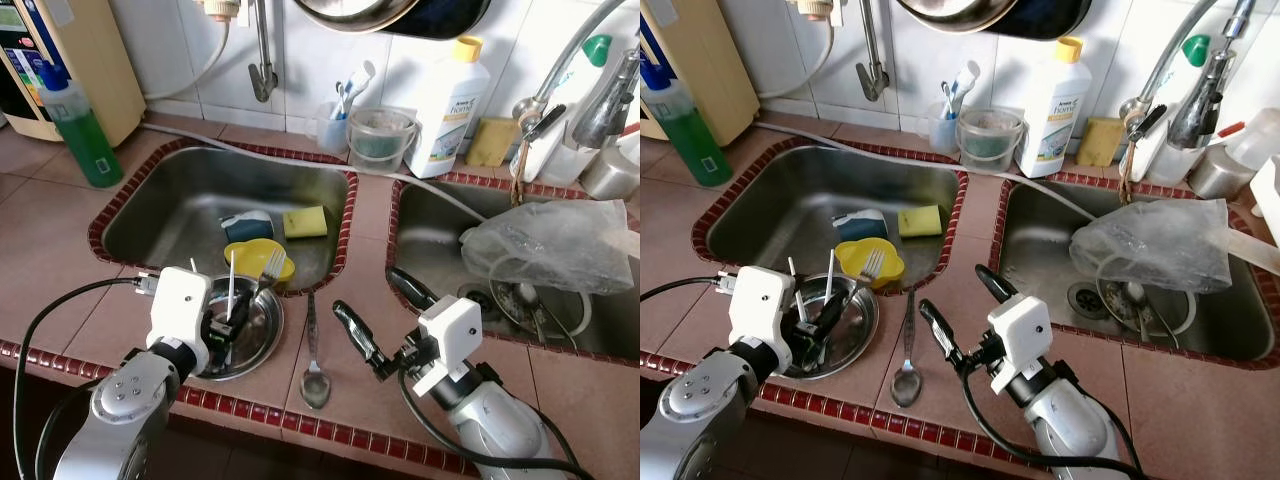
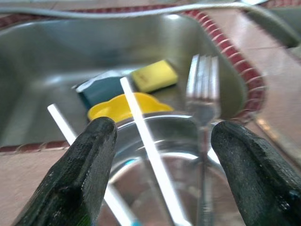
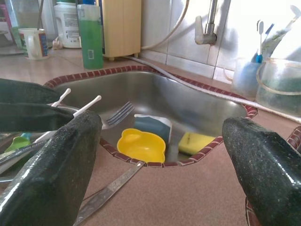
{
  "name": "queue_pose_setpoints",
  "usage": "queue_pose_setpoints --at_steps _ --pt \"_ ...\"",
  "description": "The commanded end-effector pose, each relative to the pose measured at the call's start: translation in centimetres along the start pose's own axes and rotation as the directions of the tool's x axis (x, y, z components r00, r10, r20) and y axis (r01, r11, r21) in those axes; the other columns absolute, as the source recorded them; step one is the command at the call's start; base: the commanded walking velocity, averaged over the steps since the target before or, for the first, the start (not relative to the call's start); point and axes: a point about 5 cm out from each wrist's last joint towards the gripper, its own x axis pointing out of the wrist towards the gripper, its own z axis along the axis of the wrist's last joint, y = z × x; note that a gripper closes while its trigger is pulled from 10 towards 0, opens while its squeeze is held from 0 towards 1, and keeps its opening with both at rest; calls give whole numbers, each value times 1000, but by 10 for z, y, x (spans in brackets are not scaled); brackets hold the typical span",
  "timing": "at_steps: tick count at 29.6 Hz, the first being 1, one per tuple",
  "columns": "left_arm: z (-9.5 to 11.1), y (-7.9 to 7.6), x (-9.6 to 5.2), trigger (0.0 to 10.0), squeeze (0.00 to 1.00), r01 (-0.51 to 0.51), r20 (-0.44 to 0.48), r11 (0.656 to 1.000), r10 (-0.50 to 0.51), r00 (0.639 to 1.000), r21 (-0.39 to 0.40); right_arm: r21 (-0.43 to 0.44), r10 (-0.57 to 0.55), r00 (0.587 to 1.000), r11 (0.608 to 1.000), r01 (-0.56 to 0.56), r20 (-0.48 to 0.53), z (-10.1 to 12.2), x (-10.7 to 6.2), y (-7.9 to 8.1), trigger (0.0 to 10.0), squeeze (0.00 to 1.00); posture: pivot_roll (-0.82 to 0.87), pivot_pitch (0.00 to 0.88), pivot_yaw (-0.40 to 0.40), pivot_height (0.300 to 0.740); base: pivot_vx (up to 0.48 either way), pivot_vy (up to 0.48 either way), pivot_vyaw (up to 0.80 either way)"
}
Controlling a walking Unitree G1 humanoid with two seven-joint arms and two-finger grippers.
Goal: Kitchen organization
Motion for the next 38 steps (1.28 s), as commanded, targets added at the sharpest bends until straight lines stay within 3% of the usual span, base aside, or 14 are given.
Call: queue_pose_setpoints --at_steps 1,20,31,38 --pt "5 -3 -4 10000 0 38 23 999 -38 999 22 2 -2 1000 1000 2 -1 2 -3 0 10000 0 -63 111 0 740 0 0 0" --pt "4 -11 -24 10000 0 188 6 977 -189 982 100 1 -15 1000 1000 15 -19 2 -8 -2 10000 0 -54 130 -4 740 0 0 0" --pt "-6 -18 -21 10000 0 206 -37 968 -203 979 141 -2 -18 1000 1000 18 -17 4 -7 -2 10000 0 -61 133 -1 740 0 0 0" --pt "-9 -21 -15 10000 0 197 -52 973 -192 980 121 23 -30 999 999 30 -18 5 -7 1 10000 0 -69 137 1 740 0 0 0"
